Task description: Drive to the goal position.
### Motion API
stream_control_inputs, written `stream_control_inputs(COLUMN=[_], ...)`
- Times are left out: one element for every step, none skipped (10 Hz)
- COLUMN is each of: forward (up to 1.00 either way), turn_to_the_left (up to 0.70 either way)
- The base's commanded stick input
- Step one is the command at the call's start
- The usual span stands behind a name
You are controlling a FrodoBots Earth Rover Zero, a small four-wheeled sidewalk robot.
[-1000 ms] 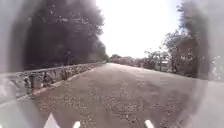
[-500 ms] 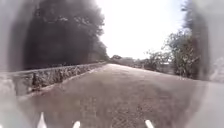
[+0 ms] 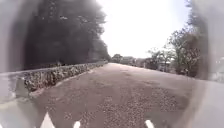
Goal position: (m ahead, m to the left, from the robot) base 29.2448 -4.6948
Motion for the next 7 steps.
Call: stream_control_inputs(forward=[0.85,0.85,0.85,0.85,0.85,0.85,0.85], turn_to_the_left=[0.00,0.00,0.00,0.00,0.00,0.00,-0.34])
